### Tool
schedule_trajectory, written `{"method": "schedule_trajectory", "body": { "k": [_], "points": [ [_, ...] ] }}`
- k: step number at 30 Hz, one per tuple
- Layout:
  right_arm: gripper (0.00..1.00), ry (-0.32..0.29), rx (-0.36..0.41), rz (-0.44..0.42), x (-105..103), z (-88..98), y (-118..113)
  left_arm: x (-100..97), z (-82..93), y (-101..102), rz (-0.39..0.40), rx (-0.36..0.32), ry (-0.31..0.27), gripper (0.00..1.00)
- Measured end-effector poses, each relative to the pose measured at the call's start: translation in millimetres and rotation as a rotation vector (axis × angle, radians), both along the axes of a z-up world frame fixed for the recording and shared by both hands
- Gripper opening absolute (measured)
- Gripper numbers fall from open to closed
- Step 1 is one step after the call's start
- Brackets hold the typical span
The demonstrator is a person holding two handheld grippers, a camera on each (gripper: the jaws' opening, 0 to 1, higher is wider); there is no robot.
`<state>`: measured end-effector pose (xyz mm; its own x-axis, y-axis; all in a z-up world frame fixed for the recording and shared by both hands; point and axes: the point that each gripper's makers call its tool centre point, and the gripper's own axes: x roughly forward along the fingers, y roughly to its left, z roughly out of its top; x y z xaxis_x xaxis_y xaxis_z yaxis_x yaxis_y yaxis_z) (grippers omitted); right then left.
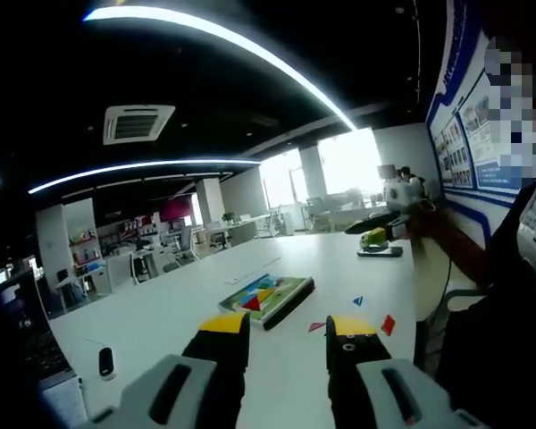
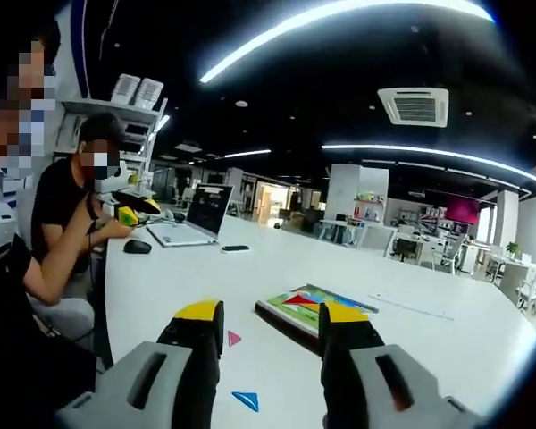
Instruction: Pick up the tangram pieces one by one and place each piece onto its matching region on the pattern sheet, fitting the shapes together until the outline on the sheet is completely filled by the tangram pieces
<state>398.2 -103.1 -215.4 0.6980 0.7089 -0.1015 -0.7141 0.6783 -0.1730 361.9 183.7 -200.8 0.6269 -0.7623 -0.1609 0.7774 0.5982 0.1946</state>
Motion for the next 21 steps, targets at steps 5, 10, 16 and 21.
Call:
{"method": "schedule_trajectory", "body": {
  "k": [5, 10, 16, 21],
  "points": [
    [0.43, 0.028, -0.005, -0.001, 0, -4.2, 1, -1.1, 0.5, -2, -0.005, 0.003, -0.002, 0.36],
    [0.43, 0.034, -0.013, 0.006, -1, -5.8, 3, -1.1, 2.1, -1, -0.005, 0.002, -0.005, 0.36],
    [0.43, 0.044, -0.028, 0.011, -3, -9.0, 7, -0.6, 3.1, 0, -0.004, 0.003, -0.007, 0.36],
    [0.43, 0.057, -0.038, 0.025, -4, -13.4, 13, -1.4, 4.7, 0, -0.004, 0.001, -0.012, 0.36]
  ]
}}
